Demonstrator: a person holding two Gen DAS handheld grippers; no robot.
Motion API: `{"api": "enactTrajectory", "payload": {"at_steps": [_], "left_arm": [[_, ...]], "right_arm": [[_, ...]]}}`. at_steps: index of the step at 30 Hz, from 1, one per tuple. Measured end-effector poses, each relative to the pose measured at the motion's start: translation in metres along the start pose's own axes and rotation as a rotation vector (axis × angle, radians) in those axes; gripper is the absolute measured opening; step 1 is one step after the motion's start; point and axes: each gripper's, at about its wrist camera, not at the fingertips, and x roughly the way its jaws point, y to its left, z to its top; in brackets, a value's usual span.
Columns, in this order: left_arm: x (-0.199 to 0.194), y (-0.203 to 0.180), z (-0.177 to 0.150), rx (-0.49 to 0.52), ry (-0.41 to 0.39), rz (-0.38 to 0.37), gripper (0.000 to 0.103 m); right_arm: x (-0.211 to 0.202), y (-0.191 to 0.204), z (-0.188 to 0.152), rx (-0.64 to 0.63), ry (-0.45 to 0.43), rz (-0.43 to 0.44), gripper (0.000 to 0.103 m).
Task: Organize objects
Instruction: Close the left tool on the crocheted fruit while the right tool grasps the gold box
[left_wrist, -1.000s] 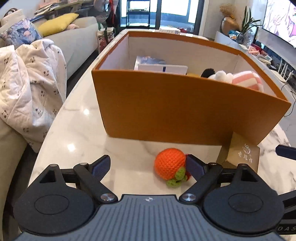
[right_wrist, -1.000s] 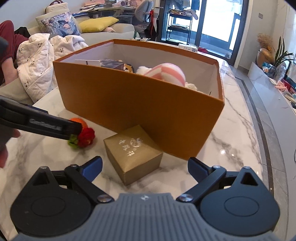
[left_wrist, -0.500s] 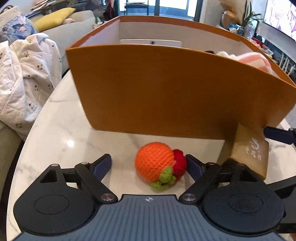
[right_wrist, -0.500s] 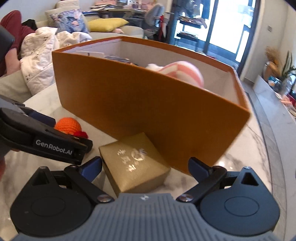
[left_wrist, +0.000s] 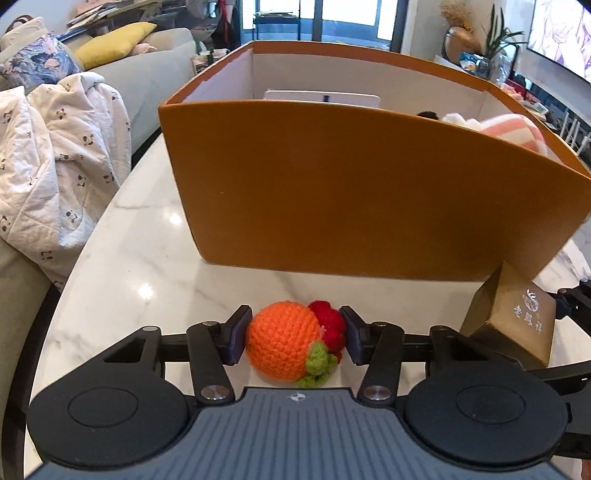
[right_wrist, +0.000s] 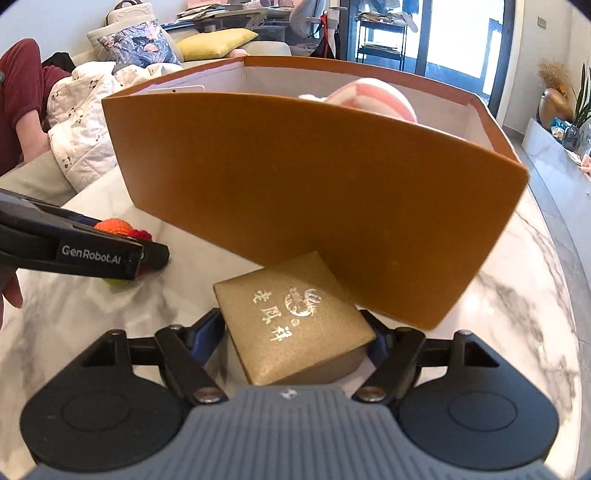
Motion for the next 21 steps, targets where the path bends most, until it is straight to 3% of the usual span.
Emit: {"api": "enactTrajectory", "payload": {"at_steps": [7,21], "left_arm": [[-0.011,-0.006,-0.004,0.013,-0.003,-0.015,0.059],[-0.071,-0.021,0.004,0.081,-0.175,0.000,0.059]], "right_arm": [[-0.012,-0.002,-0.004,0.006,-0.004,-0.010,0.077],[-0.079,0.006,0.002,0.020,-0.119,-0.029,0.077]]}}
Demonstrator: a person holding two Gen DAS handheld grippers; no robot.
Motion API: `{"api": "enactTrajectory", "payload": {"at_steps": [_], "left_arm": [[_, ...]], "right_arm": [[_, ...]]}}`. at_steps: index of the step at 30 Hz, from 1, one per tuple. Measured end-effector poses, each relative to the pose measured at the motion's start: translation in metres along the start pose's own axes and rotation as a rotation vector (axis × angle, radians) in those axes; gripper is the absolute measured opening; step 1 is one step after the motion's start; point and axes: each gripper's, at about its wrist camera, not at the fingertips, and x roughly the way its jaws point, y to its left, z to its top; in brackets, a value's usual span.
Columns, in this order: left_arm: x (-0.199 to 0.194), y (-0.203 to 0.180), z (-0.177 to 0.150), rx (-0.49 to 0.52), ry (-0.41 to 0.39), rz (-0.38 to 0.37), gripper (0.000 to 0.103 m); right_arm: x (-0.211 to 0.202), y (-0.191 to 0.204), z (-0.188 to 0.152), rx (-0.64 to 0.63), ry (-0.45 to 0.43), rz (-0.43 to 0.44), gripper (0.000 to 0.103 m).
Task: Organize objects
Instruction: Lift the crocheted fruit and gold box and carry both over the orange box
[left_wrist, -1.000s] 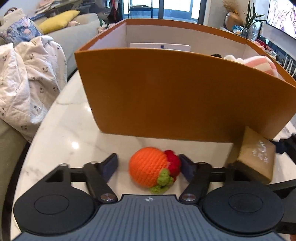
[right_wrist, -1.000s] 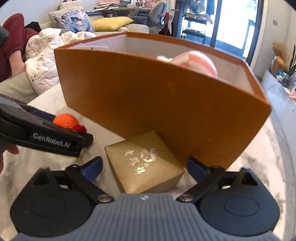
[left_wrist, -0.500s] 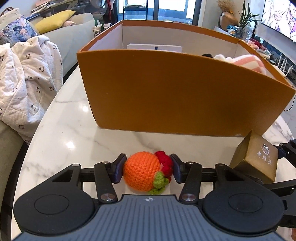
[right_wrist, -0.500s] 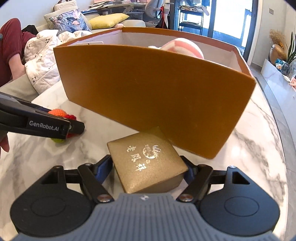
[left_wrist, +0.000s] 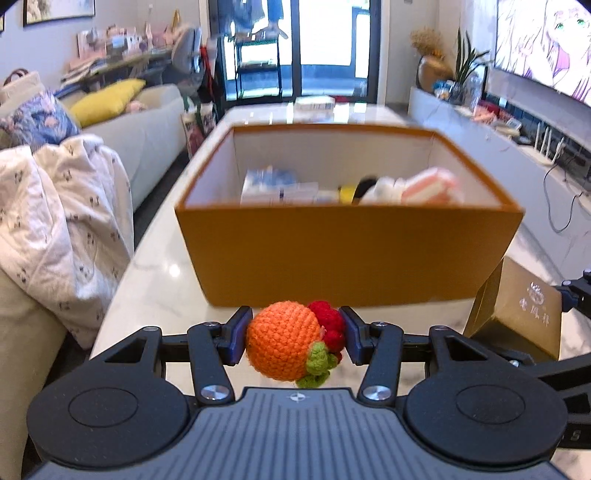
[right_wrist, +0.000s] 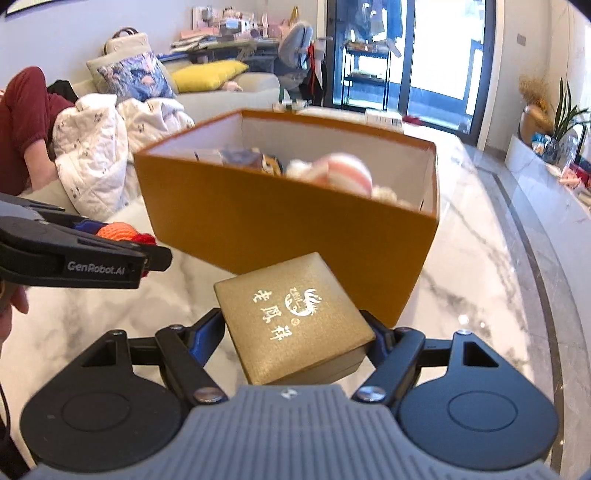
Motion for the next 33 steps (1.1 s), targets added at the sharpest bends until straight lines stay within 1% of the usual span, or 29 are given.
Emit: {"api": "enactTrajectory", "payload": {"at_steps": [5,8,11,13,17,20,25,27,28,33], "left_arm": [[-0.012,-0.003,0.020,0.008,-0.079,0.009,0.059],[-0.011,-0.006,0.038,0.020,-0.113,0.023,0.059],[-0.004,-0.003,0.058,0.002,-0.135,0.027,0.059],[0.006,-0.002,0.075,0.009,-0.151,0.050,0.059],[0.033,0.003,0.102,0.003,-0.159,0.066,0.059],[0.055,0.006,0.115,0.002,-0.158,0.079,0.059],[0.093,0.011,0.132,0.009,-0.133,0.097,0.059],[0.103,0.009,0.136,0.019,-0.125,0.099,0.059],[0.110,0.008,0.137,0.026,-0.116,0.099,0.059],[0.135,0.002,0.131,0.051,-0.027,0.087,0.059]], "right_arm": [[-0.021,-0.001,0.020,0.002,-0.073,-0.012,0.078],[-0.024,-0.002,0.039,-0.006,-0.111,-0.028,0.078],[-0.017,-0.007,0.065,-0.007,-0.138,-0.043,0.078],[-0.010,-0.013,0.080,0.016,-0.154,-0.040,0.078],[0.016,-0.022,0.108,0.008,-0.154,-0.059,0.078],[0.043,-0.031,0.122,0.024,-0.144,-0.060,0.078],[0.091,-0.050,0.136,0.053,-0.108,-0.069,0.077],[0.105,-0.055,0.139,0.063,-0.092,-0.062,0.064],[0.113,-0.056,0.141,0.066,-0.081,-0.058,0.061],[0.138,-0.057,0.138,0.062,-0.037,-0.057,0.061]]}}
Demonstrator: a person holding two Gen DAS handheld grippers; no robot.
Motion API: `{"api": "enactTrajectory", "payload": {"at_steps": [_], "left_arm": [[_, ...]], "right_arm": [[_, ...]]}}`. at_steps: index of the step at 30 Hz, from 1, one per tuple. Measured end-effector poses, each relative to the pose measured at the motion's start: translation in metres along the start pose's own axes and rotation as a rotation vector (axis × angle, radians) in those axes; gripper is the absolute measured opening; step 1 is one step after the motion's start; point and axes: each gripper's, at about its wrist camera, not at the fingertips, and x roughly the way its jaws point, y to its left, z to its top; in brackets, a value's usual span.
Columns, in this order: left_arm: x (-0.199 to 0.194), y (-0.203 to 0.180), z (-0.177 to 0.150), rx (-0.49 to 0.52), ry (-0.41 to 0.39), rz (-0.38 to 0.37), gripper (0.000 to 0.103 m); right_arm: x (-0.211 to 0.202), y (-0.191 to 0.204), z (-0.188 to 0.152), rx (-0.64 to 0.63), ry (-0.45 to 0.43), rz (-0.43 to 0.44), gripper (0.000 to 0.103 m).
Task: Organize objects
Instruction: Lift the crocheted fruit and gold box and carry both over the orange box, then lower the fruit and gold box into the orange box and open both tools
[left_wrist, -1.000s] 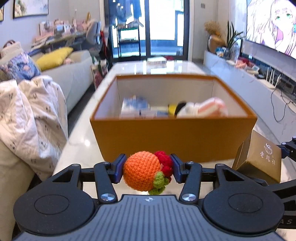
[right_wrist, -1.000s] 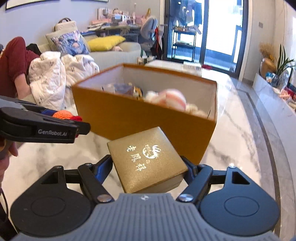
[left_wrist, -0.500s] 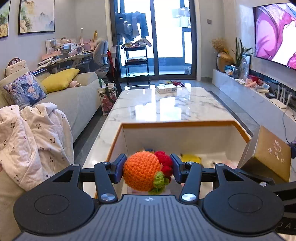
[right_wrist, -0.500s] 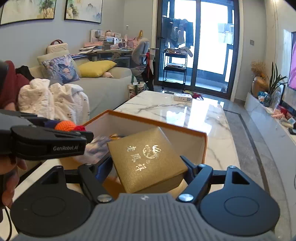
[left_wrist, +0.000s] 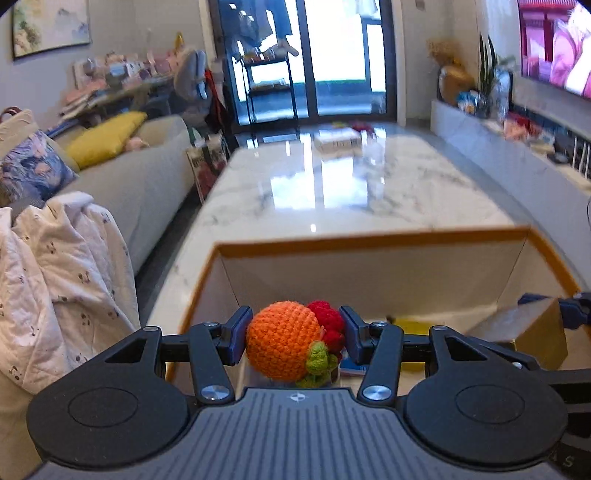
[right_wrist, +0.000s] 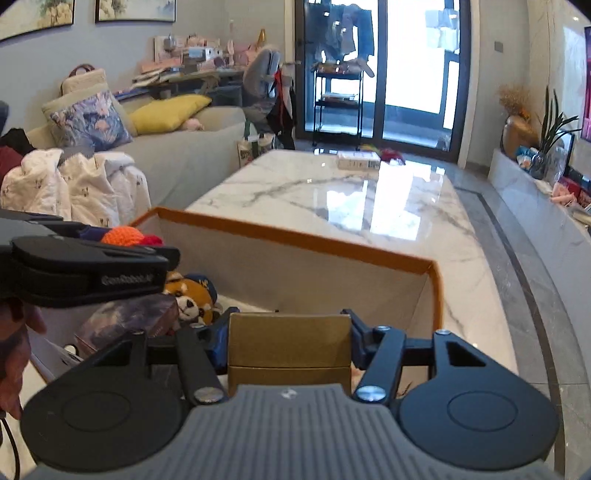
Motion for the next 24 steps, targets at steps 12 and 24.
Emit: {"api": "enactTrajectory", "payload": {"at_steps": [12,24], "left_arm": [[0.007,-0.006,-0.004,0.041,0.109,-0.021,0.059],[0.007,-0.011,-0.002,0.069,0.141,-0.021,0.071]], "right_arm": [[0.000,0.007,0.001,-0.050,0.038,-0.046,0.060],[0.004,0.013,-0.003,-0.084,0.085,-0.079,0.062]]}}
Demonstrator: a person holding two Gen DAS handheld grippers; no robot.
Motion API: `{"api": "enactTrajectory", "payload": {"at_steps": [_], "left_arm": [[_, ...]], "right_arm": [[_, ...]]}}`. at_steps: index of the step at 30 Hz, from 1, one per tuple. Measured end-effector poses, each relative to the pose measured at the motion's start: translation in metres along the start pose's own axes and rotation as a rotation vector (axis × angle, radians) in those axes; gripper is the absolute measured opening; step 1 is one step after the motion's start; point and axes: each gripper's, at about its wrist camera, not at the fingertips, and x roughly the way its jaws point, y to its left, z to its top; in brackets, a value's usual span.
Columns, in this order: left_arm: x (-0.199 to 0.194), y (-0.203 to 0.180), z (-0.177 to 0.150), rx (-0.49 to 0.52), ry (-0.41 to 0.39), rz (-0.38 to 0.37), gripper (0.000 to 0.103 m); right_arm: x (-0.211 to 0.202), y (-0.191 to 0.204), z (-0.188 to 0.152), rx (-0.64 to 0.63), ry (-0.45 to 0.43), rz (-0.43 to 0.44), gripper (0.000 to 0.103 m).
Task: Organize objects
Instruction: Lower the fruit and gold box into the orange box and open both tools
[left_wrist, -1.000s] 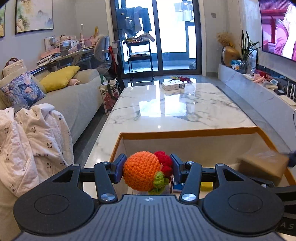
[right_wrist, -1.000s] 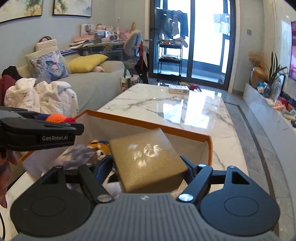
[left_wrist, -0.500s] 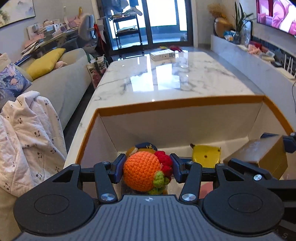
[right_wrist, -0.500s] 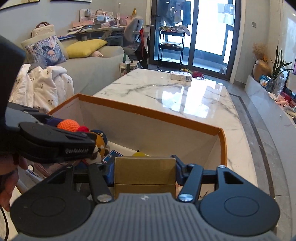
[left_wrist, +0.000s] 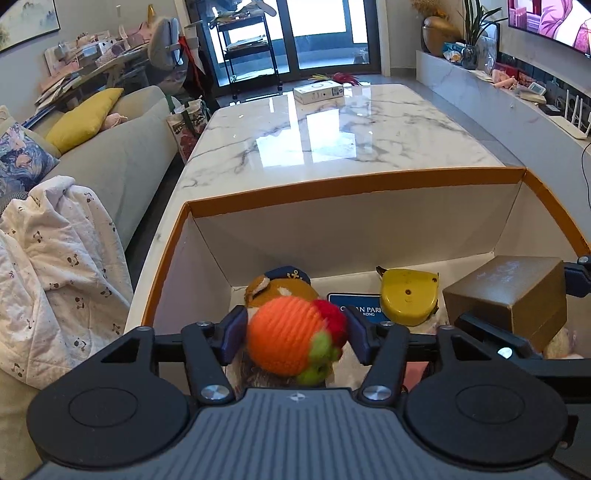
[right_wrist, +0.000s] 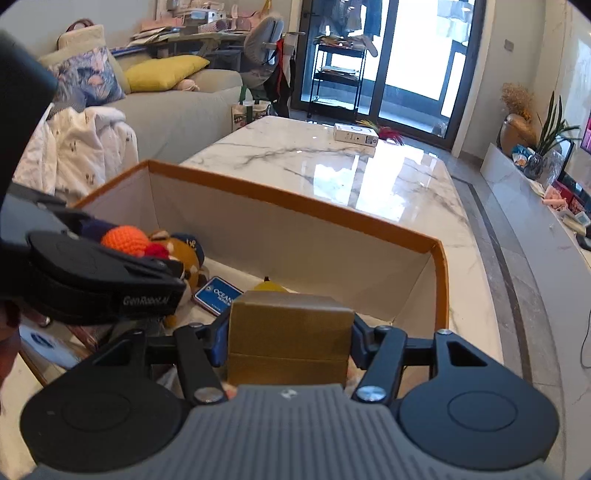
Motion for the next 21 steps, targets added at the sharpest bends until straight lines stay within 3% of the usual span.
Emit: {"api": "enactTrajectory", "payload": {"at_steps": [5,9,14,21], "left_arm": [[-0.001,-0.002,0.000,0.008,0.011,-0.008,0.090],[-0.001,-0.003,-0.001,0.020,0.014,0.013,0.092],[-0.005,-0.002,-0.001,0.020,0.004,0.024,0.093],[-0.027,-0.001,-0.001,0.029,-0.031,0.030,0.093]], "right_arm": [[-0.001,0.004,-0.001,-0.018,0.000,-0.009,0.063],[-0.002,0.005,-0.001,-0.031,-0.004,-0.019,0.069],[-0.008,0.004,-0.001,-0.035,-0.018,-0.050,0.084],[-0.028,0.005,0.004,-0.034,-0.050,-0.059,0.089]]}}
